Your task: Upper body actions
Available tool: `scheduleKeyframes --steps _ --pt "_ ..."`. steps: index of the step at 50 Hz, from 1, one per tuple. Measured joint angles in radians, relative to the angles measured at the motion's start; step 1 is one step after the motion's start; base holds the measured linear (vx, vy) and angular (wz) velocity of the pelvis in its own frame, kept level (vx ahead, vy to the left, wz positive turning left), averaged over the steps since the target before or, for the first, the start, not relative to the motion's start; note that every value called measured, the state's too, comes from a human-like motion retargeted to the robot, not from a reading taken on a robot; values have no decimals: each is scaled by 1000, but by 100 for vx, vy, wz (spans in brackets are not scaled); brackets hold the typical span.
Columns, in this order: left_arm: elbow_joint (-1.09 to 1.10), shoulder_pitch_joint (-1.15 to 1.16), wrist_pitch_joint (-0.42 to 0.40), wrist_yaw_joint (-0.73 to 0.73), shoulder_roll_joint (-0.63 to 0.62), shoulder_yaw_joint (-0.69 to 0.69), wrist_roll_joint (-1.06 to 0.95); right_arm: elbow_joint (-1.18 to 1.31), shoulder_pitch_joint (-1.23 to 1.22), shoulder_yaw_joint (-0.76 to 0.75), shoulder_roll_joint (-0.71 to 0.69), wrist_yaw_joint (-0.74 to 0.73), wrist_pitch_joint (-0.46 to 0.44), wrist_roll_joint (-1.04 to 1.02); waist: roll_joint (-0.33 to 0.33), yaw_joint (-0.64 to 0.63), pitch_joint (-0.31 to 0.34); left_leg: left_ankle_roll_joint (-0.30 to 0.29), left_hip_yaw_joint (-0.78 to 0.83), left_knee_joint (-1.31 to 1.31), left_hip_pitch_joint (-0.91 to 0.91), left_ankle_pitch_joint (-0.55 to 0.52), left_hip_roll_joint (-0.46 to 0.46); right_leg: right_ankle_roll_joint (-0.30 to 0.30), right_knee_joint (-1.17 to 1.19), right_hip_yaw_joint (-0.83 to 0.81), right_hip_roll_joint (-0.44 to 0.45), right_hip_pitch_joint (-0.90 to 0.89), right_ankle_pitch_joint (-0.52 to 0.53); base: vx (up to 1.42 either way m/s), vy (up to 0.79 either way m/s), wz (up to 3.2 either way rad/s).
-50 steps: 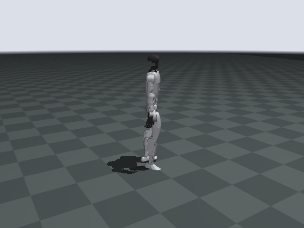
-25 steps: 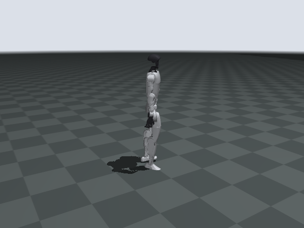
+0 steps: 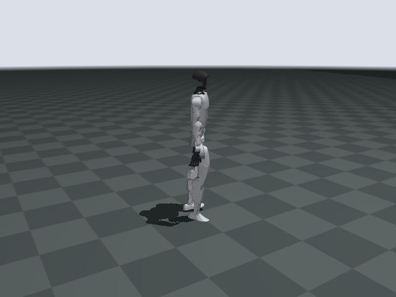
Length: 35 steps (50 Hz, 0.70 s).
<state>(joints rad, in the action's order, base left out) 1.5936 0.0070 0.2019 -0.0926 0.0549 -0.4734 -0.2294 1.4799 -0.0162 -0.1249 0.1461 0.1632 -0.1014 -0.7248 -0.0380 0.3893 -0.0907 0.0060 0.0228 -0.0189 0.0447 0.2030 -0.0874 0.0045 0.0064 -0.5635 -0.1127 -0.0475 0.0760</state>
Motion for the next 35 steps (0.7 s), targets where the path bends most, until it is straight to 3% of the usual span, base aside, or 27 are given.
scheduleKeyframes --steps 35 --pt "2 -1 -1 2 -2 -1 -6 2 2 -2 -2 6 -2 -3 0 0 -5 0 8 1 -2 -4 3 1 0 3 2 -1 0 0 0 0"
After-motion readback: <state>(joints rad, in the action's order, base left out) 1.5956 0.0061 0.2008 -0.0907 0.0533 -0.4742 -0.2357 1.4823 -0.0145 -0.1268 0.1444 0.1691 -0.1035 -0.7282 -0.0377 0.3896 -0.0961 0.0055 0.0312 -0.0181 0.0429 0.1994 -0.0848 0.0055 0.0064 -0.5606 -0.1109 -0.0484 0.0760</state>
